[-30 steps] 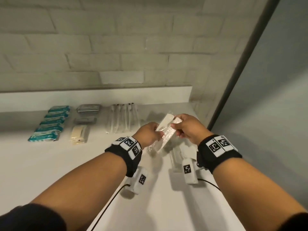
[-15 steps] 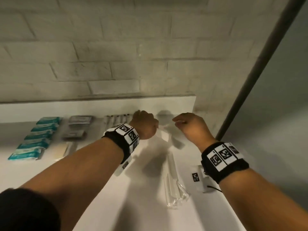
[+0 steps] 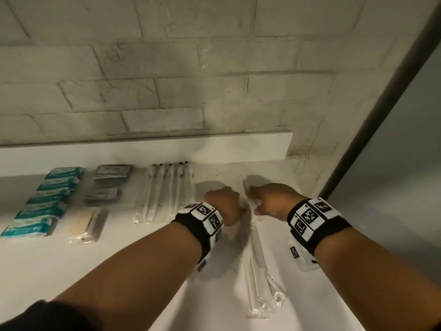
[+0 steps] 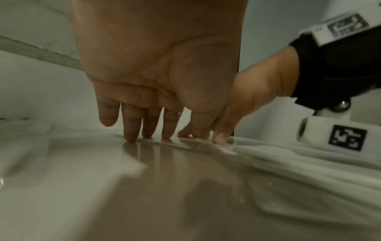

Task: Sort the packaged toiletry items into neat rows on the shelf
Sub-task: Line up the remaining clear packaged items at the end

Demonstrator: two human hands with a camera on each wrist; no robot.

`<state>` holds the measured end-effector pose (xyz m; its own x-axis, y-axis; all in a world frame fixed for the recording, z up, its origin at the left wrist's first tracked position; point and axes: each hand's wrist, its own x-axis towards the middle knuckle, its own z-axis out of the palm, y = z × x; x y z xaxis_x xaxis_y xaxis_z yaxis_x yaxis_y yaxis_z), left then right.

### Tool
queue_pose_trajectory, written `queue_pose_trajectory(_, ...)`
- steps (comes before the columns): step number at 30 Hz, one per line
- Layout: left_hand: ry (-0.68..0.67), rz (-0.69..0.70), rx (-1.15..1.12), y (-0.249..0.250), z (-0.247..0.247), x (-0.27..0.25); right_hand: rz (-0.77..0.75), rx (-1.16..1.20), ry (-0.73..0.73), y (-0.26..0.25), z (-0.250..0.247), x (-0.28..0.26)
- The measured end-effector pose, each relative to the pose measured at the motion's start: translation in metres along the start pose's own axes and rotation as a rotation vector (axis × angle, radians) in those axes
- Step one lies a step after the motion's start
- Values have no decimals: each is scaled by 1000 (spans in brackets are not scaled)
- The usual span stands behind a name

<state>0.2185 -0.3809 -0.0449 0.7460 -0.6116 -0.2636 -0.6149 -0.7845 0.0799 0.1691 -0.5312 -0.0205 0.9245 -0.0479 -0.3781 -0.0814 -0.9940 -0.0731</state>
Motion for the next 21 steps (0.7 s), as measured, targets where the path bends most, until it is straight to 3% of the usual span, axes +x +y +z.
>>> queue_pose_trajectory(11, 68, -12, -49, -38, -2, -19, 11, -53, -11, -29, 0, 31)
queue_pose_trajectory(21, 81, -45, -84, -37, -2, -24, -27, -69, -20, -43, 3, 35)
